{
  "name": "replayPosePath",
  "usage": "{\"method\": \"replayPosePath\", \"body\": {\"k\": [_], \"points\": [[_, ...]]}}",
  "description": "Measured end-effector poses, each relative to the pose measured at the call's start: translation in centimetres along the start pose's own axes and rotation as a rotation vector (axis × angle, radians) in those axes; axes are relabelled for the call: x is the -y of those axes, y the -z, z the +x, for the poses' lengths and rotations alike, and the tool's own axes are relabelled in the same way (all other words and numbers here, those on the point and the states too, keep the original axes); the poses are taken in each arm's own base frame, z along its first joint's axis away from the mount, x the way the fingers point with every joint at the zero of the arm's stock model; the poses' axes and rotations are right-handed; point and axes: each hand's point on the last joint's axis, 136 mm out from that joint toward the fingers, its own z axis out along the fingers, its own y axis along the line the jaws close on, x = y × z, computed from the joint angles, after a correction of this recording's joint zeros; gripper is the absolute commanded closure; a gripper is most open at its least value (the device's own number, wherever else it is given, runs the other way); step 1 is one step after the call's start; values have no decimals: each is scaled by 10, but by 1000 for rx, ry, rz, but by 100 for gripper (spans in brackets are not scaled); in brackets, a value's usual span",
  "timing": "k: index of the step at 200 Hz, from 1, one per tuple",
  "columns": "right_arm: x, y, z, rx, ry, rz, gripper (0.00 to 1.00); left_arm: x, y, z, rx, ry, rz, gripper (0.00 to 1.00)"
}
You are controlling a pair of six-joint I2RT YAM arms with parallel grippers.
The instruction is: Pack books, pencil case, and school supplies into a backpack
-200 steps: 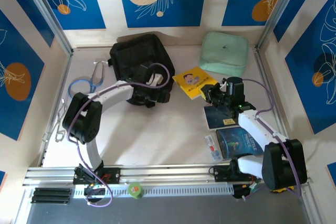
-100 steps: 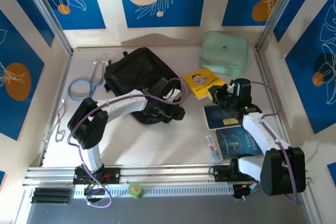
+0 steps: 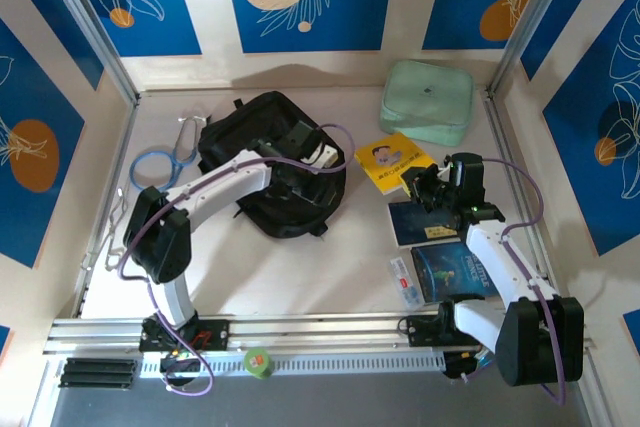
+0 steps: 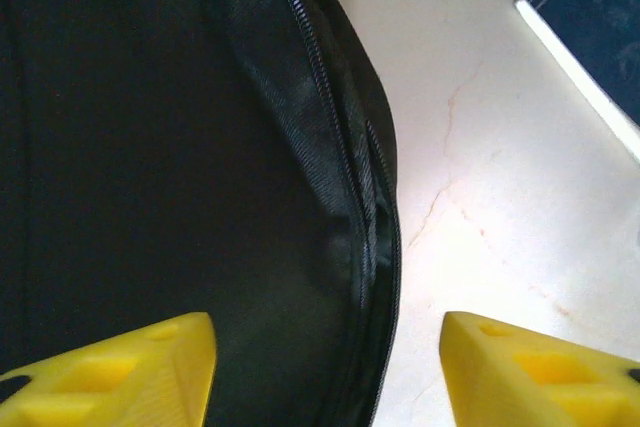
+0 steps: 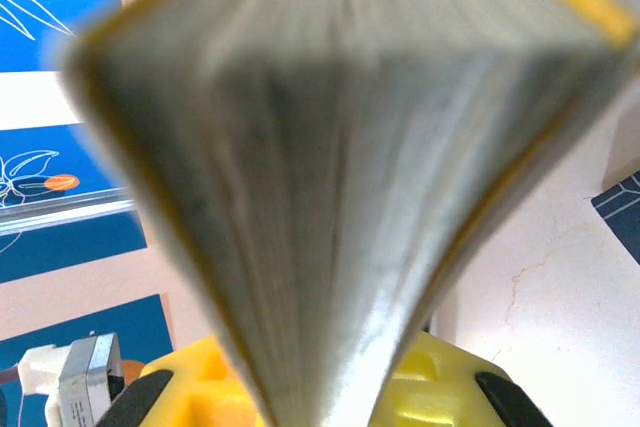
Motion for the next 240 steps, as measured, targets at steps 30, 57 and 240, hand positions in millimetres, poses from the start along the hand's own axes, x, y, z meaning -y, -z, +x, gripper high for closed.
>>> {"method": "replayPosePath", "body": {"k": [30,57,240], "points": [[1,0,1,-2,-2,4,91,4,-18,-4,-28,5,26,47],[3,0,1,-4,-6,11,91,5,-33,-6,-51,22,39,58],[7,-2,2,-4,-7,9,90,-12,-64,-14,-76,124,-54,63]]}}
